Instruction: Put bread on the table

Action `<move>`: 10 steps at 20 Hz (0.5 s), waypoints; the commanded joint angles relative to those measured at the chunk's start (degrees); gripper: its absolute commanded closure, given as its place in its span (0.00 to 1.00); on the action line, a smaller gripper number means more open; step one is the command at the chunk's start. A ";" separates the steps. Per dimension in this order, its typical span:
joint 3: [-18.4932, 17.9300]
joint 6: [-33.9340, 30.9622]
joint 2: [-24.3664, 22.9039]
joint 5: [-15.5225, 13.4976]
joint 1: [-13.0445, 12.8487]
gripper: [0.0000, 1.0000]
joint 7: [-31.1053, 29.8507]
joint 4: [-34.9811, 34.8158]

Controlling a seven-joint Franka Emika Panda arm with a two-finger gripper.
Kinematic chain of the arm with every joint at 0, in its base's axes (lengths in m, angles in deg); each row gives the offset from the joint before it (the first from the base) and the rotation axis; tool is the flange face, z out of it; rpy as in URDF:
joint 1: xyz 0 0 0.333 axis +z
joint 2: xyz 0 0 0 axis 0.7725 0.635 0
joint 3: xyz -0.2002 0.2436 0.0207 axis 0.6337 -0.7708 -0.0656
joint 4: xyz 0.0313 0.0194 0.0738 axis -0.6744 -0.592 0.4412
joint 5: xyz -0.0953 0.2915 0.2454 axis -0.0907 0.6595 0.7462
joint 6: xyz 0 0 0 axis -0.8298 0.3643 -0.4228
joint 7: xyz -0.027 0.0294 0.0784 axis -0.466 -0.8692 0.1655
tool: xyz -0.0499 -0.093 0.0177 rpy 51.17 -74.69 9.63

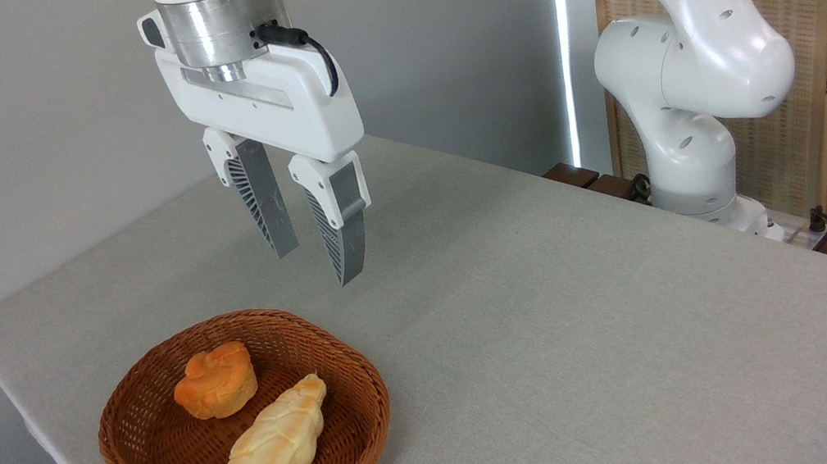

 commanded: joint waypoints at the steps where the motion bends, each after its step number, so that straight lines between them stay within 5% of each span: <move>1: -1.70 -0.58 -0.47 -0.67 -0.26 0.00 1.30 -0.09; 10: -2.58 -0.84 -0.65 -0.33 -0.26 0.00 2.71 -0.09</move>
